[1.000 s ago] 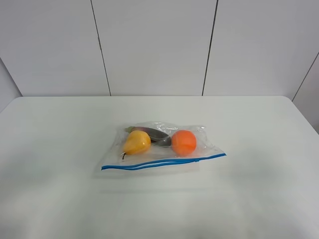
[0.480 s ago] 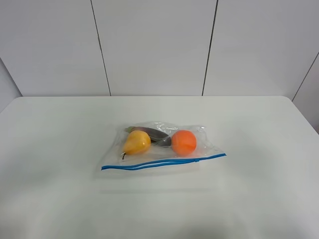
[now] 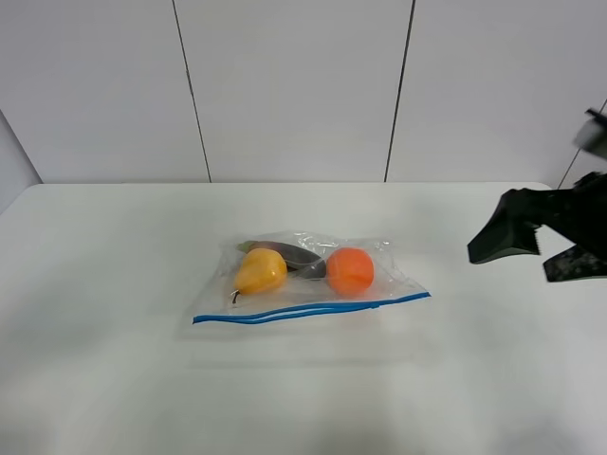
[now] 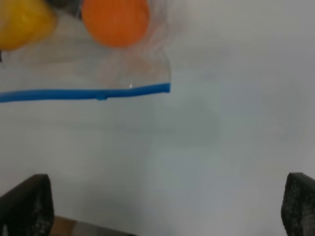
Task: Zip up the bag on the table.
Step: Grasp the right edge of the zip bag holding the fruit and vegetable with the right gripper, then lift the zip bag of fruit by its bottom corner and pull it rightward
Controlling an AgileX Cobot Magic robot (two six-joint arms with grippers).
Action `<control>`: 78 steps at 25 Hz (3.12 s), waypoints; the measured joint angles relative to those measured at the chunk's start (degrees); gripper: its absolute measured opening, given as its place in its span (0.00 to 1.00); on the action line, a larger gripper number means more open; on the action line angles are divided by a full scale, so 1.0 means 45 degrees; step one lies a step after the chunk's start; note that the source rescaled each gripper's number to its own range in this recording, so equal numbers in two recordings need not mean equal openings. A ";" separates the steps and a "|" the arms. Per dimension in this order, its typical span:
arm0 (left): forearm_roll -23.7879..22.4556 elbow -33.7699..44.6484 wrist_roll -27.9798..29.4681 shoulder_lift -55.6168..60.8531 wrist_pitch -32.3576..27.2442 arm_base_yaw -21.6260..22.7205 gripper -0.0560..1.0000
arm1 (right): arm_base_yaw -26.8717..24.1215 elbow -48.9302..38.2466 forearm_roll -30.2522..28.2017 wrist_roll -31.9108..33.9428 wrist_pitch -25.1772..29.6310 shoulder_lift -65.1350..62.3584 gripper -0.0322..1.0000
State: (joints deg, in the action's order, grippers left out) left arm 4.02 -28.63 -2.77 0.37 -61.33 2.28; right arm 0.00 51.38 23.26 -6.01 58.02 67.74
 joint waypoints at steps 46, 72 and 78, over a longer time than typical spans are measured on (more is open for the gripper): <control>0.0000 0.0000 0.0000 0.0000 0.0000 0.0000 1.00 | -0.1078 0.0228 0.8855 -0.5962 -0.0133 0.8868 0.41; 0.0000 0.0000 0.0000 0.0000 0.0000 0.0000 1.00 | -0.1078 0.0228 0.9138 -0.6140 0.0090 0.8868 0.03; 0.0000 0.0000 0.0000 0.0000 0.0000 0.0000 1.00 | -0.1078 0.0903 1.0002 -0.6190 0.1058 0.8868 0.03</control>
State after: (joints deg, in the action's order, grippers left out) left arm 4.02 -28.63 -2.77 0.37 -61.33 2.28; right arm -4.85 55.44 68.27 -33.86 62.78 107.64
